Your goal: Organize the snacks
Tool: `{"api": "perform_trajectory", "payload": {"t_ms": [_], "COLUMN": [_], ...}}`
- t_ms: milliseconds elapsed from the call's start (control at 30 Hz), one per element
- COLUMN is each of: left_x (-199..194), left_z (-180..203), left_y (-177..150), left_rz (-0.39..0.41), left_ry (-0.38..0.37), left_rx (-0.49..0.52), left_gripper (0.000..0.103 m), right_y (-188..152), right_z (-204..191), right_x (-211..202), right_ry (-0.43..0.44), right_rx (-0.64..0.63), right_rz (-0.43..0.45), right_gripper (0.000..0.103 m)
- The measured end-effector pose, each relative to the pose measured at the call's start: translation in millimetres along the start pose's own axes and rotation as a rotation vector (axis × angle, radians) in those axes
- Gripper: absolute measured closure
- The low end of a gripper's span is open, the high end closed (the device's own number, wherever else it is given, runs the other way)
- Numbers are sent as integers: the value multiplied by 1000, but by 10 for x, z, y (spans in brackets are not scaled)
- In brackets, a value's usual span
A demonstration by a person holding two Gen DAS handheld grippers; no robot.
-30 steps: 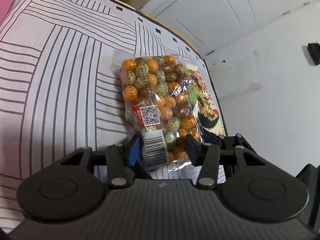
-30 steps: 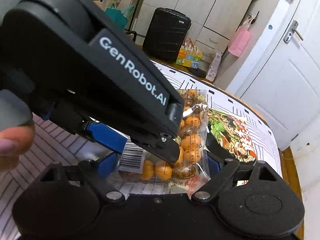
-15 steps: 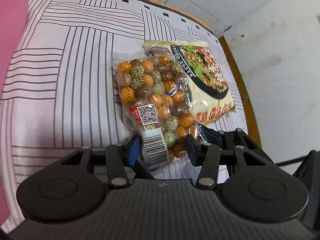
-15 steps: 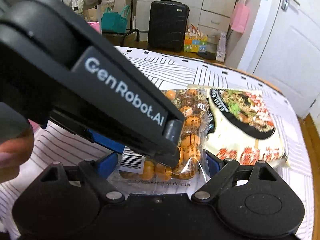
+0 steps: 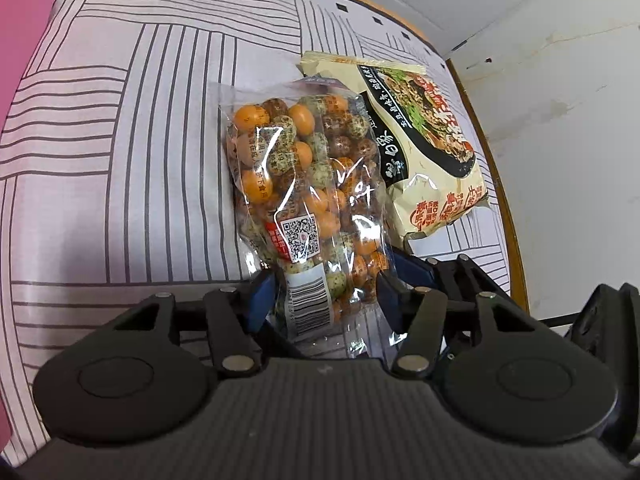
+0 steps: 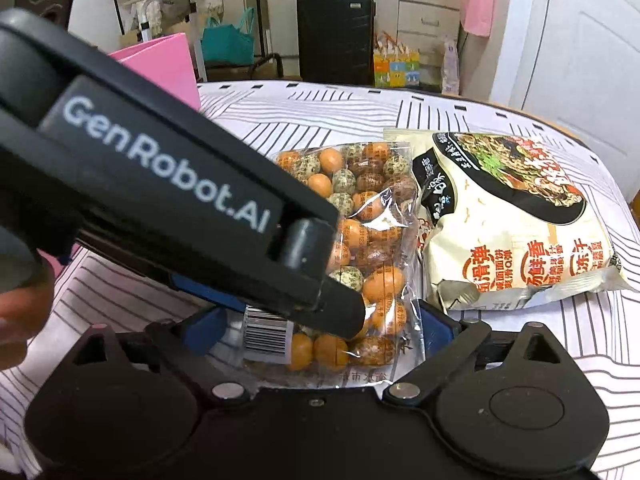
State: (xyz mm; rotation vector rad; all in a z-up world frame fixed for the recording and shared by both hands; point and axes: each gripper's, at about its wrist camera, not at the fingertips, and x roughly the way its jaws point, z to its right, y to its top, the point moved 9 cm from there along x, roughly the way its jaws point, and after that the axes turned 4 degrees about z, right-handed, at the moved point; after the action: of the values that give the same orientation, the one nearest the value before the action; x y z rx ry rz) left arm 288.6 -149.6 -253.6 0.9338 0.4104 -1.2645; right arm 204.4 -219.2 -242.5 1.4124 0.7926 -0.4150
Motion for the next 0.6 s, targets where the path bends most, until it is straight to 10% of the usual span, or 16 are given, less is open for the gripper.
{"api": "perform_trajectory", "payload": {"t_ms": [600], "left_x": [-757], "left_z": [269], "left_y": [-413], "left_rz": [-49], "left_ry": [153], "left_rx": [136], "left_gripper": [55], "right_y": [-61], "right_z": [-502], "right_x": [-816], "right_ry": [87], "right_rx": [55], "right_rz": [-51], "right_gripper": [18]}}
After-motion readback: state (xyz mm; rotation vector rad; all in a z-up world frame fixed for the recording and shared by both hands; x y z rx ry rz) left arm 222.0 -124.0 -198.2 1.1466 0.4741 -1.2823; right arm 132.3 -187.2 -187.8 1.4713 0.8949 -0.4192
